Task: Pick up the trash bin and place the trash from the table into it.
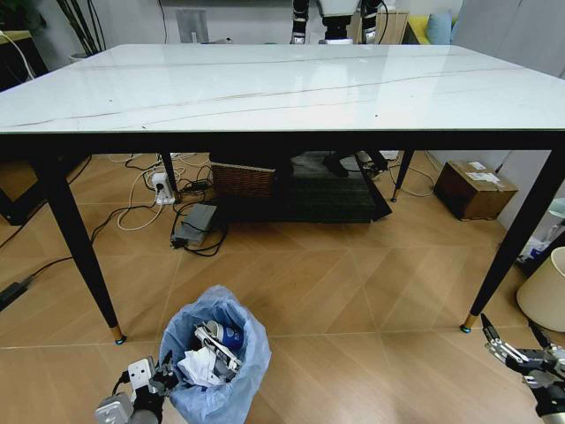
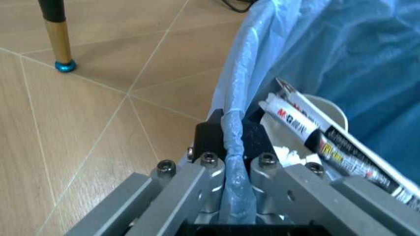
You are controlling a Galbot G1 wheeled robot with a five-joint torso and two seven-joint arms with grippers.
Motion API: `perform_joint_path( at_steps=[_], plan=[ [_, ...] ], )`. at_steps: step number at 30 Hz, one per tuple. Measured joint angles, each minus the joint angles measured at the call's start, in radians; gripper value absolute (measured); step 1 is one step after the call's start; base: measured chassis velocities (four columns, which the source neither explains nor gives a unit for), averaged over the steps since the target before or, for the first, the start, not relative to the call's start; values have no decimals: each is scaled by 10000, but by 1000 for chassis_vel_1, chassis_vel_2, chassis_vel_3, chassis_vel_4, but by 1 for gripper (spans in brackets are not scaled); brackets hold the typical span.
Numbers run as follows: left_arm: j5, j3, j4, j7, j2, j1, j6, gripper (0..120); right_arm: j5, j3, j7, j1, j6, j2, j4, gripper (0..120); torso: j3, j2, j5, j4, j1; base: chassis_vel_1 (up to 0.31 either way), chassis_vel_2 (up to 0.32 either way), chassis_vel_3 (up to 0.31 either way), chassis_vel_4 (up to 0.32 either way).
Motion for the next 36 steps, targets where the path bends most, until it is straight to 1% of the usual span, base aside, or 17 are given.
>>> perform_joint_path(
  at_steps=[4, 11, 12, 13, 14, 19, 20, 22, 23, 26, 27, 28, 31, 32, 33, 35, 36],
  plan=[
    [-22, 33, 135, -11, 0, -29, -2, 0, 0, 0, 0, 0, 0, 0, 0, 100, 0, 5, 0, 0, 0, 0, 0, 0, 0],
    [-81, 58, 117, -7, 0, -50, -4, 0, 0, 0, 0, 0, 0, 0, 0, 100, 0, 12, 1, -1, 0, 0, 0, 0, 0],
    [-92, 58, 116, -3, 0, -50, -3, 3, 0, 0, 0, 0, 0, 0, 0, 100, 0, 13, 1, 0, 0, 0, 0, 0, 0],
    [-93, 58, 114, 2, 0, -54, -7, 8, 0, 0, 0, 0, 0, 0, 0, 100, -1, 15, 2, 0, 0, 0, 0, 0, 0],
    [-93, 58, 114, 2, 0, -54, -7, 8, 0, 0, 0, 0, 0, 0, 0, 100, -1, 15, 2, 0, 0, 0, 0, 0, 0],
    [-99, 67, 122, 29, -13, -70, -20, 30, 0, 0, 0, 0, 0, 0, 0, 100, -1, 20, 1, 0, 0, 0, 0, 0, 0],
    [-99, 67, 122, 29, -13, -70, -20, 30, 0, 0, 0, 0, 0, 0, 0, 100, -1, 20, 1, 0, 0, 0, 0, 0, 0],
    [-101, 70, 127, 34, -19, -83, -23, 39, 0, 0, 0, 0, 0, 0, 0, 100, -1, 21, 1, 0, 0, 0, 0, 0, 0],
    [-101, 70, 127, 34, -19, -83, -23, 39, 0, 0, 0, 0, 0, 0, 0, 100, -1, 21, 1, 0, 0, 0, 0, 0, 0],
    [-112, 71, 127, 38, -18, -93, -31, 55, 0, 0, 0, 0, 0, 0, 0, 100, -1, 23, 1, 0, 0, 0, 0, 0, 0],
    [-113, 63, 119, 41, -15, -92, -35, 58, 0, 0, 0, -1, 0, 0, 0, 100, -1, 23, 1, 0, 0, 0, 0, 0, 0],
    [-113, 63, 119, 41, -15, -92, -35, 58, 0, 0, 0, -1, 0, 0, 0, 100, -1, 23, 1, 0, 0, 0, 0, 0, 0],
    [-119, 31, 14, 46, -11, -83, -56, 73, 0, 0, 0, 0, 0, 0, 0, 100, 0, 25, 1, 0, 0, 0, 0, 0, 0],
    [-119, 18, -23, 46, -12, -81, -66, 77, 0, 0, 0, 0, 0, 0, 0, 100, 1, 25, 1, 0, 0, 0, 0, 0, 0],
    [-119, 18, -23, 46, -12, -81, -66, 77, 0, 0, 0, 0, 0, 0, 0, 100, 1, 25, 1, 0, 0, 0, 0, 0, 0],
    [-30, -23, -86, 48, -16, -67, -132, 88, 0, 0, 0, 0, 0, 0, 0, 100, 2, 27, 0, 0, 0, 0, 0, 0, 0],
    [50, -52, -110, 50, -16, -50, -160, 91, 0, 0, 0, 0, 0, 0, 0, 100, 2, 27, 0, 0, -1, 0, 0, 0, 0]
  ],
)
